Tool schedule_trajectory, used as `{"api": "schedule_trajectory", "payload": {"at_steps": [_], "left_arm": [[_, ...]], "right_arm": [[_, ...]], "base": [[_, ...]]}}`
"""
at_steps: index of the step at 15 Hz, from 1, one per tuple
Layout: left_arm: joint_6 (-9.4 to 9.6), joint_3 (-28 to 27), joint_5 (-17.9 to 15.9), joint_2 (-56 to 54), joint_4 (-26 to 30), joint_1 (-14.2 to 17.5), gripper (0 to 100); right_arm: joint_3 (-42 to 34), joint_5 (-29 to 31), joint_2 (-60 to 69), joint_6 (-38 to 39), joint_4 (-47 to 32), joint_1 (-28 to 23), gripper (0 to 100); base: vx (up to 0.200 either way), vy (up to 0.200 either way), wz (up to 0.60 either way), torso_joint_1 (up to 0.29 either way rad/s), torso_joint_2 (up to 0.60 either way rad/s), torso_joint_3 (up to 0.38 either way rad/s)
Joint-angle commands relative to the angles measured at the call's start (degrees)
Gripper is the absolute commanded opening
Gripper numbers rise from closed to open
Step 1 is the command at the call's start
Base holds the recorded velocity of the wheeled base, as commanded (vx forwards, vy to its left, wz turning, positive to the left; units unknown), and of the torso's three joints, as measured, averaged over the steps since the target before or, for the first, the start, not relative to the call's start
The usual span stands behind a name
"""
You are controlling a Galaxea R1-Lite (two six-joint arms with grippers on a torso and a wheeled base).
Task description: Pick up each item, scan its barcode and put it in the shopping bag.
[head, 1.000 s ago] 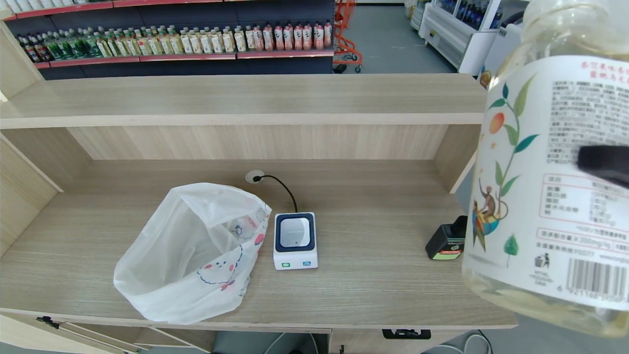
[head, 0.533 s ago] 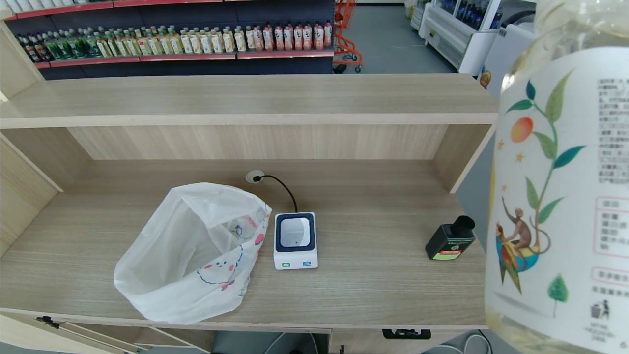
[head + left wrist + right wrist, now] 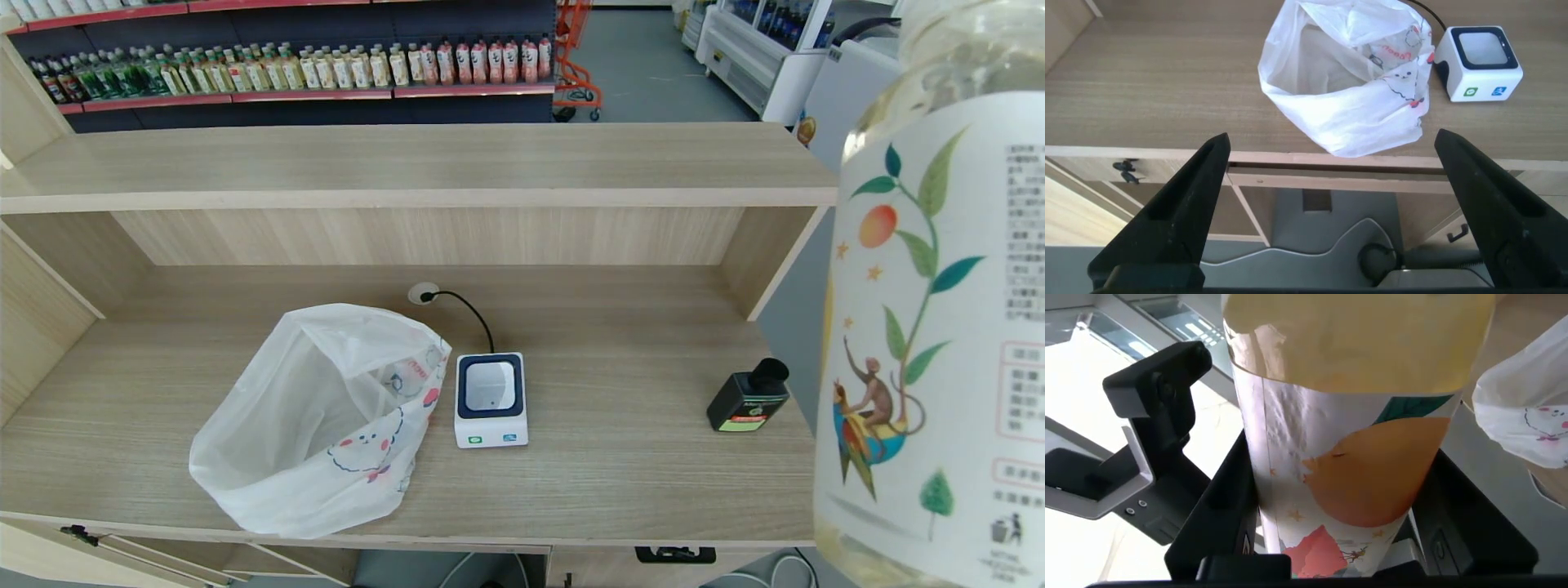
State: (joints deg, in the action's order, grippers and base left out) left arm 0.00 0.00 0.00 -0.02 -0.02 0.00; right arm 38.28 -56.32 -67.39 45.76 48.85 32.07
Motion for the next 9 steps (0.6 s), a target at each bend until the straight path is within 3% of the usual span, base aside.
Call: {"api": "schedule_trajectory", "payload": {"at_steps": [1, 7, 9], "left_arm": [[0.00, 0.0, 0.0, 0.0, 0.0, 0.0, 100], [0.00, 0.0, 0.0, 0.0, 0.0, 0.0, 100], [0.00, 0.0, 0.0, 0.0, 0.0, 0.0, 100]], "right_arm": [[-0.3, 0.0, 0.1, -0.1, -0.1, -0.1, 0], [-2.2, 0.7, -1.3, -3.2, -0.1, -0.6, 0], [-3.2, 4.5, -5.5, -17.0, -2.1, -4.2, 0]], "base": [[0.000, 0.000, 0.00, 0.000, 0.00, 0.000], [0.000, 0.000, 0.00, 0.000, 0.00, 0.000], [0.000, 0.000, 0.00, 0.000, 0.00, 0.000]]}}
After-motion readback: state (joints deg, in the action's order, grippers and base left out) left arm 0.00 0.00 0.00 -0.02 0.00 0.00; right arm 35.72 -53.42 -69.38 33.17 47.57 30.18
